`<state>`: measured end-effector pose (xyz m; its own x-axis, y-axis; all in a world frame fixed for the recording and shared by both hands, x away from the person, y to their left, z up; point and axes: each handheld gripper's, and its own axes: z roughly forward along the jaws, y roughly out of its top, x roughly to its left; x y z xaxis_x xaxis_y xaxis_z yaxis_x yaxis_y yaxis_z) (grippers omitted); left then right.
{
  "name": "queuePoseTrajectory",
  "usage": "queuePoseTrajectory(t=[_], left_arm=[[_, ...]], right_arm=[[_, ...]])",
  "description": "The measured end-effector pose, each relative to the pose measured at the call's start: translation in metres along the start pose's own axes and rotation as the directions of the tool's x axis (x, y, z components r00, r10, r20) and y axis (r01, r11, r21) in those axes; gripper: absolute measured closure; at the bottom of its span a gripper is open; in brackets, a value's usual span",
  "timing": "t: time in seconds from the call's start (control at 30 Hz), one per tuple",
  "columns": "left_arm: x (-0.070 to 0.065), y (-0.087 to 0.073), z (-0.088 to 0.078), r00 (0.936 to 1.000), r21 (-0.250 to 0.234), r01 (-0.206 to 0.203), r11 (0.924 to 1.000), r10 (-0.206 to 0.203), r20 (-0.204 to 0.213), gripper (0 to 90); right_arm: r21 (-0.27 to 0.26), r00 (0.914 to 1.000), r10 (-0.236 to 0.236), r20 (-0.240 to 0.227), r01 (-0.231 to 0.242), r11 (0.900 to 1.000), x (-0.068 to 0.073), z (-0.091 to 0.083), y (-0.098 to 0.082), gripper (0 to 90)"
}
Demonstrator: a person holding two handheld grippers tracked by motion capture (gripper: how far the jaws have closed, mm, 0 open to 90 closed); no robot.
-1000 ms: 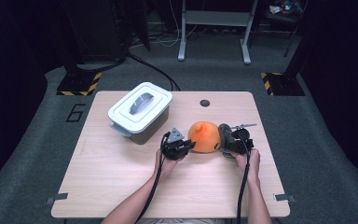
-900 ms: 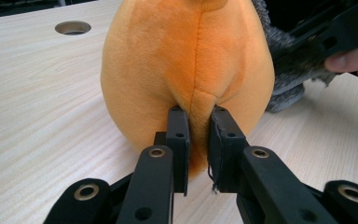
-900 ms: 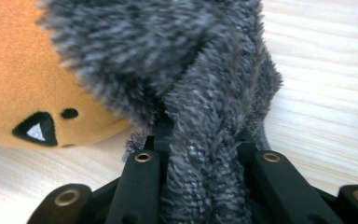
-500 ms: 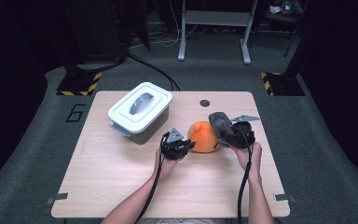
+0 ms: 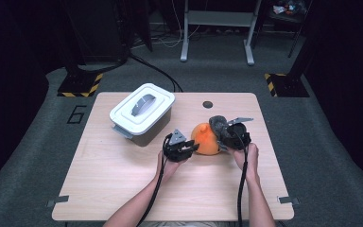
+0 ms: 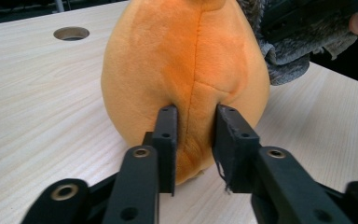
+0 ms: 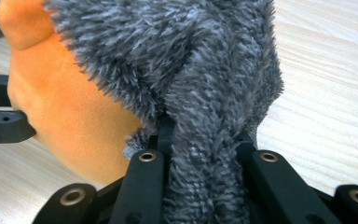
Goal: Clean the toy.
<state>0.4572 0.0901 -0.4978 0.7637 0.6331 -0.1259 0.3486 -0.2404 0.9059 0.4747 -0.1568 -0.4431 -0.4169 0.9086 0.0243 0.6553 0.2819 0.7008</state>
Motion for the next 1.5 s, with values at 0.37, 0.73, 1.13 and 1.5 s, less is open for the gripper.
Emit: queuePoseTrajectory(t=[0.37, 0.73, 1.13, 1.5], left_arm=[[0.009, -0.011, -0.004, 0.9958, 0.034, 0.091, 0.9952, -0.091, 0.000, 45.0], [0.003, -0.015, 0.004, 0.9970, 0.031, 0.077, 0.9966, -0.077, 0.008, 66.6], [-0.005, 0.006, -0.002, 0.9965, 0.013, -0.061, 0.9981, 0.061, -0.057, 84.0], [-0.007, 0.028, -0.009, 0.9935, -0.014, -0.110, 0.9938, 0.110, -0.032, 83.9]], right_arm=[[-0.003, 0.9997, 0.025, -0.003, -0.025, 1.000, -0.004, 0.002, -0.002, 73.6], [-0.013, 0.9993, 0.038, 0.002, -0.038, 0.999, -0.009, 0.002, -0.008, 73.7], [-0.081, 0.9979, 0.065, -0.002, -0.065, 0.995, -0.019, -0.018, -0.015, 74.5], [-0.137, 0.9999, -0.010, -0.012, 0.008, 0.991, 0.002, -0.043, -0.003, 74.2]])
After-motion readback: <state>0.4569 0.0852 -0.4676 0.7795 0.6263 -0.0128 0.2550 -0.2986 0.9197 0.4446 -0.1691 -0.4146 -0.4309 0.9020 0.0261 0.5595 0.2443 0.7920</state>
